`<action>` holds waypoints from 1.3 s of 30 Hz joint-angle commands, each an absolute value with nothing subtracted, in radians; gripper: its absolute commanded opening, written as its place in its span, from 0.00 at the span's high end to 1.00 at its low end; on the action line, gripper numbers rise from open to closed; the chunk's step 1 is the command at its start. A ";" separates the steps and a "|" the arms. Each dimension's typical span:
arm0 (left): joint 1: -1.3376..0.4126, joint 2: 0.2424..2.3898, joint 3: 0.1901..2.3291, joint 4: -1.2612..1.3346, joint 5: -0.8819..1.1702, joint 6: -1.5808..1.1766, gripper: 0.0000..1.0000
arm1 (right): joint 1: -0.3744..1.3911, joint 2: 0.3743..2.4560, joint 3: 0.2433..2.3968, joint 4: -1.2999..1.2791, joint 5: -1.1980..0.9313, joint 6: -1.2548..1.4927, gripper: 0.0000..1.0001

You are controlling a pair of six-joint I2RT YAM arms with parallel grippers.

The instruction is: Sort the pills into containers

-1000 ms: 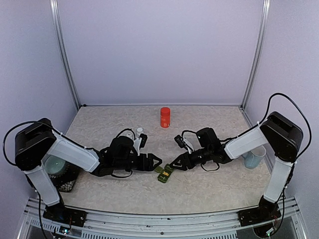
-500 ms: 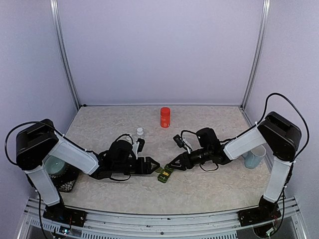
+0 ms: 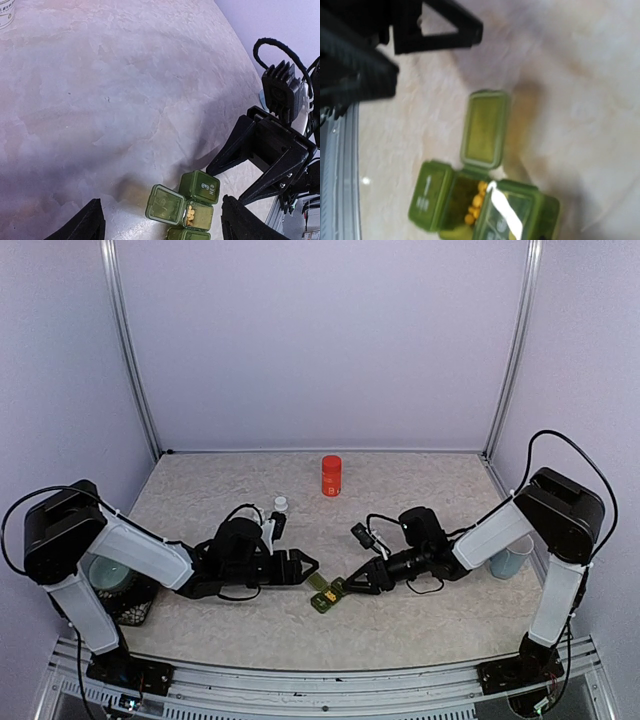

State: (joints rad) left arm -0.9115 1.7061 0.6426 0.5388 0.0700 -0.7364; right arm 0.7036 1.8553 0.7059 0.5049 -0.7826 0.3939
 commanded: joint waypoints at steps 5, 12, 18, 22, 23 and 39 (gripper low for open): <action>-0.919 1.651 0.616 0.510 0.048 -0.741 0.22 | 0.746 1.854 0.671 0.576 -0.871 0.392 0.52; -0.919 1.601 0.607 0.459 0.009 -0.738 0.22 | 0.824 1.873 0.686 0.587 -0.864 0.390 0.52; -0.917 1.548 0.601 0.406 -0.023 -0.723 0.22 | 0.898 1.894 0.734 0.519 -0.790 0.325 0.51; -0.902 1.529 0.600 0.401 0.002 -0.691 0.22 | 0.915 1.847 0.725 0.455 -0.673 0.248 0.47; -0.897 1.526 0.601 0.405 0.014 -0.679 0.22 | 0.915 1.830 0.719 0.438 -0.640 0.224 0.46; -0.755 1.595 0.675 0.424 0.240 -0.569 0.22 | 0.990 1.808 0.631 0.557 -0.300 -0.142 0.17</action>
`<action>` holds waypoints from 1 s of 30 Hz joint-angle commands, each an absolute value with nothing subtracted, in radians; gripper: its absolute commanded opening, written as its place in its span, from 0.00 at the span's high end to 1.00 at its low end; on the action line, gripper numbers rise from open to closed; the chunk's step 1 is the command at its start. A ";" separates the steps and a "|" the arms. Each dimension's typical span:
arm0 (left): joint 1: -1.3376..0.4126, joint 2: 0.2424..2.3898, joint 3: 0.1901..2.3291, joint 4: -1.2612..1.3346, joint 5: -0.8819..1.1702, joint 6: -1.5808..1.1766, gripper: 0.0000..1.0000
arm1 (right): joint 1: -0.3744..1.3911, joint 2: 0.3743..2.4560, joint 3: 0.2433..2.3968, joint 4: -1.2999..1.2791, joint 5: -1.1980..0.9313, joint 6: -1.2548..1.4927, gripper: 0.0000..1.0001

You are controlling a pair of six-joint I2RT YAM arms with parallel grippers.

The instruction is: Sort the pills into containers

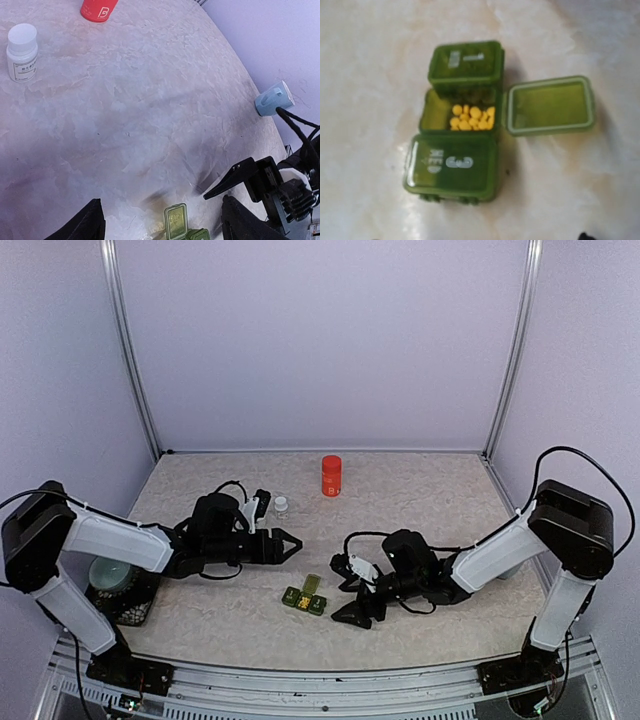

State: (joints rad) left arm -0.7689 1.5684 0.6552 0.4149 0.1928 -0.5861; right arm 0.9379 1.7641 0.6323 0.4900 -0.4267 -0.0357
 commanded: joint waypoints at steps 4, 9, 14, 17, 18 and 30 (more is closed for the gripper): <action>-0.755 1.603 0.665 0.450 0.242 -0.584 0.22 | 1.037 1.847 0.647 0.599 -0.243 -0.143 0.16; -0.759 1.617 0.662 0.477 0.254 -0.586 0.22 | 1.081 1.891 0.680 0.625 -0.157 -0.139 0.16; -0.762 1.636 0.672 0.499 0.273 -0.582 0.22 | 1.091 1.914 0.690 0.660 -0.128 -0.127 0.23; -0.762 1.642 0.675 0.511 0.276 -0.581 0.22 | 1.092 1.912 0.681 0.674 -0.125 -0.125 0.29; -0.761 1.644 0.676 0.515 0.276 -0.580 0.22 | 1.092 1.912 0.678 0.676 -0.126 -0.125 0.30; -0.765 1.698 0.696 0.558 0.311 -0.598 0.23 | 1.104 1.924 0.686 0.686 -0.131 -0.094 0.33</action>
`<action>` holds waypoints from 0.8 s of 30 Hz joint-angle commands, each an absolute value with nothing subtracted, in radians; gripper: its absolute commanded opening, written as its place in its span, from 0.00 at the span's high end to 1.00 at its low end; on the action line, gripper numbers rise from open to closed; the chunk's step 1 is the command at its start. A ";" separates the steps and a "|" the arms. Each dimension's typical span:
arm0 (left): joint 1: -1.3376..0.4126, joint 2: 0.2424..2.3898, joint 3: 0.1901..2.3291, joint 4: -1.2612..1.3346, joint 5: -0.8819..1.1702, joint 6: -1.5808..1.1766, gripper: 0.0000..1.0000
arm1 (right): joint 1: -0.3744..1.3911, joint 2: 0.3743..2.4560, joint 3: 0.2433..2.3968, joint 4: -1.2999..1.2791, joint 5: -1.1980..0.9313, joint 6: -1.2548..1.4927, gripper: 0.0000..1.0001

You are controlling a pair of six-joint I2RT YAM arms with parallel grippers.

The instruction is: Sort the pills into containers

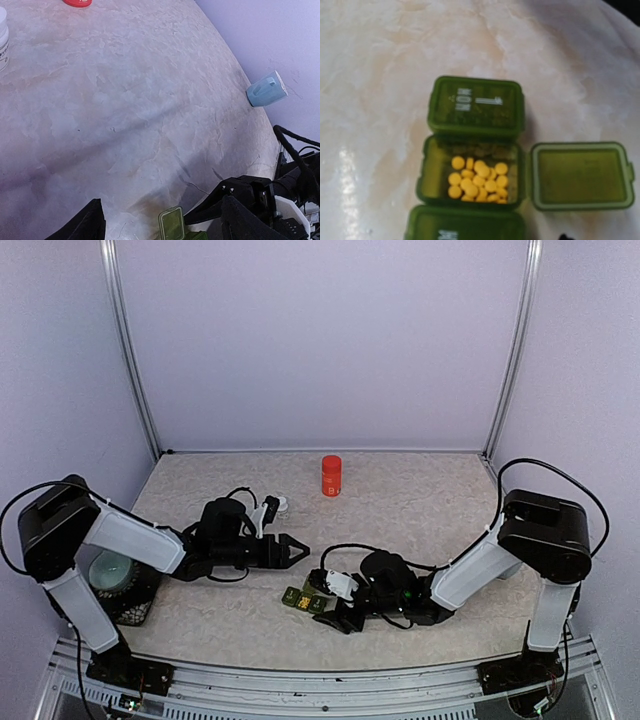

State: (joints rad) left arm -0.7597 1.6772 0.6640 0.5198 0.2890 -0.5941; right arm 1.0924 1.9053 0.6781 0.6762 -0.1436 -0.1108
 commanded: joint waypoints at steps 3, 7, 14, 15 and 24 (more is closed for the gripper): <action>-0.767 1.708 0.704 0.557 0.312 -0.598 0.23 | 1.106 1.926 0.686 0.689 -0.141 -0.087 0.31; -0.773 1.715 0.706 0.564 0.311 -0.601 0.23 | 1.106 1.938 0.693 0.687 -0.142 -0.077 0.34; -0.775 1.734 0.706 0.592 0.342 -0.598 0.23 | 1.106 1.943 0.683 0.701 -0.127 -0.073 0.46; -0.775 1.739 0.707 0.597 0.349 -0.598 0.23 | 1.106 1.942 0.681 0.702 -0.126 -0.075 0.47; -0.760 1.802 0.752 0.603 0.438 -0.593 0.23 | 1.107 1.931 0.669 0.698 -0.133 -0.102 0.49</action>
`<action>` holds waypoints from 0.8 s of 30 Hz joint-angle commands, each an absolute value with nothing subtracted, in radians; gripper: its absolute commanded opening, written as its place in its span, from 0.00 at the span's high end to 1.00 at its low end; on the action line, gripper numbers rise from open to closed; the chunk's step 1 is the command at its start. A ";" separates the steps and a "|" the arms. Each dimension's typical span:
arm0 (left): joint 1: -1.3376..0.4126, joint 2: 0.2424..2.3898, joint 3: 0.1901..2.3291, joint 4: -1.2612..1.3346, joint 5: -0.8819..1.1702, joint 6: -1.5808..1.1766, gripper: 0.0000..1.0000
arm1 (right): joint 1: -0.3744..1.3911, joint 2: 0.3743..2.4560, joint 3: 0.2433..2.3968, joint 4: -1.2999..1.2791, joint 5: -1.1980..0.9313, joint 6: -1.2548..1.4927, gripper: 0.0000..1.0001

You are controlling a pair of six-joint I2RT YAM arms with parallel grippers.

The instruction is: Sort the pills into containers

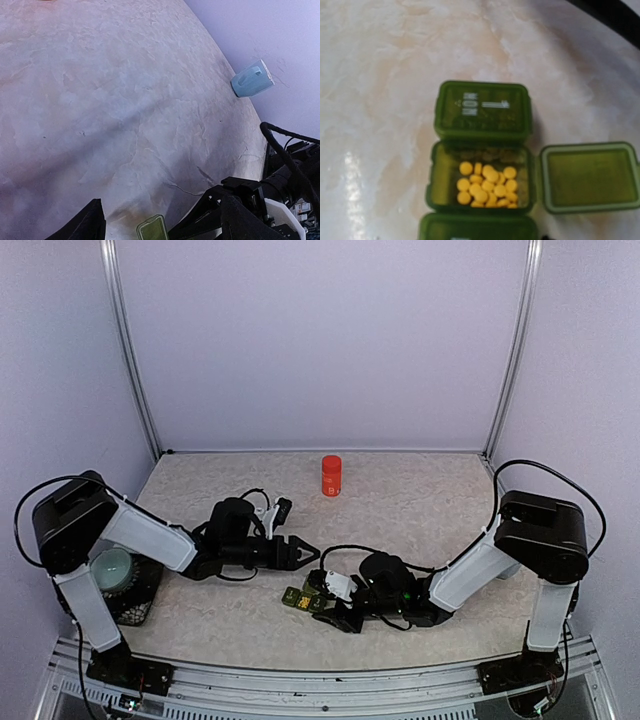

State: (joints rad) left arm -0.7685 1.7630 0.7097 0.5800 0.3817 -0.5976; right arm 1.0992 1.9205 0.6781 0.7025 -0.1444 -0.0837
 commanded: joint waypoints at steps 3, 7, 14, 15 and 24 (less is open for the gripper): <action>-0.755 1.836 0.786 0.575 0.457 -0.577 0.24 | 1.106 1.922 0.661 0.701 -0.139 -0.110 0.50; -0.751 1.895 0.831 0.538 0.511 -0.556 0.26 | 1.106 1.913 0.654 0.699 -0.140 -0.119 0.50; -0.738 1.935 0.824 0.590 0.627 -0.592 0.30 | 1.103 1.917 0.651 0.699 -0.133 -0.123 0.50; -0.738 1.937 0.823 0.598 0.643 -0.594 0.31 | 1.103 1.917 0.651 0.698 -0.135 -0.123 0.50; -0.710 1.912 0.748 0.671 0.696 -0.624 0.48 | 1.088 1.918 0.646 0.701 -0.153 -0.112 0.51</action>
